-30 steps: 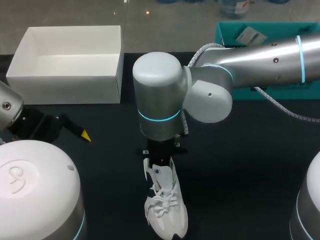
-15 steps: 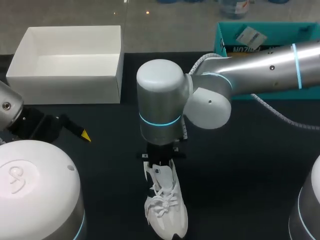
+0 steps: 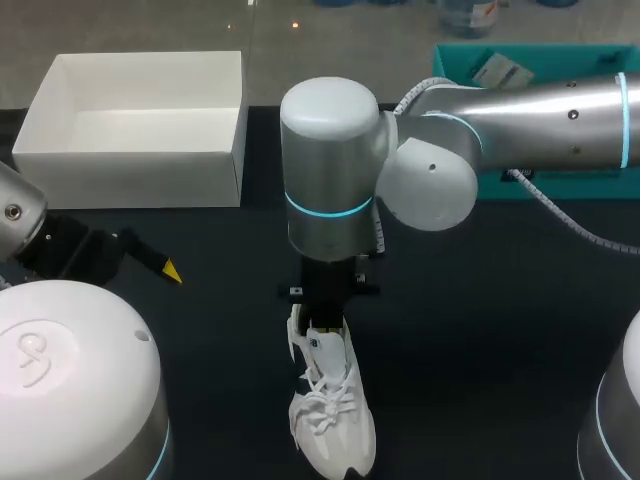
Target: Take the shoe out of the shoebox, open the shoe tongue, remove and reinsert the insole, then place the shoe into the shoebox
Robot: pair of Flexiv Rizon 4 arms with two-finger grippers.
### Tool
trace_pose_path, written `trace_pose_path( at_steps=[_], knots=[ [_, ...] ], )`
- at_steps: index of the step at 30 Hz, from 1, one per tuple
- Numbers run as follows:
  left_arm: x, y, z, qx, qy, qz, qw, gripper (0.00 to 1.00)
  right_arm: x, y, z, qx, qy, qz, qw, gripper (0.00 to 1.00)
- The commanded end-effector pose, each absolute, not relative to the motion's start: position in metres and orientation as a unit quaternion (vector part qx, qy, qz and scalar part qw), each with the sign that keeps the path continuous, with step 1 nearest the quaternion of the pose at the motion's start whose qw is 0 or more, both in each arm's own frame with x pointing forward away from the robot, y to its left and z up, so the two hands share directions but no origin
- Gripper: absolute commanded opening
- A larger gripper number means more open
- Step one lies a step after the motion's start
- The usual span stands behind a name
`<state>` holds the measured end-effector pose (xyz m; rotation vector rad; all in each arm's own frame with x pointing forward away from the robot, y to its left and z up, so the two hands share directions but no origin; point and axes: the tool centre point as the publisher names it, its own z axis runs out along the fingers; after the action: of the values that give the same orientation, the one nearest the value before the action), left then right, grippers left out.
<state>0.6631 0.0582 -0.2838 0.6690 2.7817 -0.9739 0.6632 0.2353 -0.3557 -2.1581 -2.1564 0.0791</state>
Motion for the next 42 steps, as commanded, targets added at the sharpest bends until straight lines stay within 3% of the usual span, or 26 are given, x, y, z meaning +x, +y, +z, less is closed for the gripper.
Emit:
trace_pose_path(
  at_steps=[1,12,14,21,30,42],
  knots=[
    [0.663,0.058,-0.284,0.221,0.919,-0.320,0.060,1.00,0.668,0.236,-0.372,-0.703,-0.707,0.030,0.069,0.00],
    [0.663,0.058,-0.284,0.221,0.919,-0.320,0.060,1.00,0.670,0.241,-0.384,-0.694,-0.711,0.047,0.097,0.00],
    [0.663,0.058,-0.284,0.221,0.919,-0.320,0.060,1.00,0.669,0.242,-0.384,-0.694,-0.712,0.049,0.097,0.13],
    [0.663,0.058,-0.284,0.221,0.919,-0.320,0.060,1.00,0.664,0.244,-0.384,-0.692,-0.712,0.059,0.105,0.32],
    [0.663,0.058,-0.284,0.221,0.919,-0.320,0.060,1.00,0.658,0.255,-0.379,-0.682,-0.721,0.068,0.105,0.30],
    [0.663,0.058,-0.284,0.221,0.919,-0.320,0.060,1.00,0.654,0.257,-0.386,-0.680,-0.721,0.067,0.115,0.46]
  ],
)
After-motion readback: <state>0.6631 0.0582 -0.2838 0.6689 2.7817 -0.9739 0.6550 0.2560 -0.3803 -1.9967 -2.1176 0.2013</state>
